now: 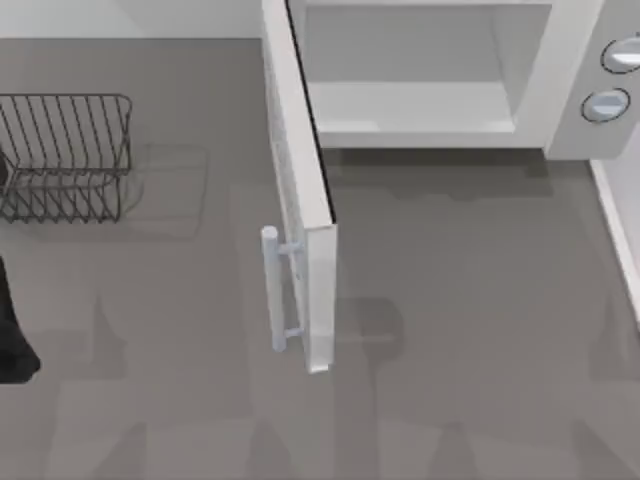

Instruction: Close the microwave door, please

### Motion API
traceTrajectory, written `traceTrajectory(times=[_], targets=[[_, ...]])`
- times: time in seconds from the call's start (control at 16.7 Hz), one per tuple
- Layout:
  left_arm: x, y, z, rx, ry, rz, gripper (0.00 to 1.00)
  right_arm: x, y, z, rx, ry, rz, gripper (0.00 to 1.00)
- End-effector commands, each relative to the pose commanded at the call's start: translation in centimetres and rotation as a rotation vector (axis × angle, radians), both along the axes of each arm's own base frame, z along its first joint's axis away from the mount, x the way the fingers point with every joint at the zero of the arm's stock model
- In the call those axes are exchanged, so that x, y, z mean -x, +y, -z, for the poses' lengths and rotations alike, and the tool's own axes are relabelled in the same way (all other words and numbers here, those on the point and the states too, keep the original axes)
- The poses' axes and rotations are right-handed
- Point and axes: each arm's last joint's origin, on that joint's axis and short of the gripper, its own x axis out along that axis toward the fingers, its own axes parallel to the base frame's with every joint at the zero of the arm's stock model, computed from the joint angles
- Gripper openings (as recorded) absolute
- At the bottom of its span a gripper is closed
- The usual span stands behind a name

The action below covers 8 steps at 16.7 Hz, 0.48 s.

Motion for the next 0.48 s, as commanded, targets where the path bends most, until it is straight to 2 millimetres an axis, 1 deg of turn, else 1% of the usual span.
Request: traceTrajectory(times=[0.24, 0.36, 0.48], targets=[[0.0, -0.1, -0.3, -0.013, 0.026, 0.02, 1.0, 0.0, 0.0, 0.0, 0.0, 0.0, 0.0, 1.0], [-0.1, -0.4, -1.2, -0.044, 0.082, 0.06, 1.0, 0.0, 0.0, 0.0, 0.0, 0.0, 0.0, 1.0], [-0.3, -0.8, -2.7, -0.091, 0.156, 0.117, 1.0, 0.0, 0.0, 0.0, 0.0, 0.0, 0.0, 1.0]])
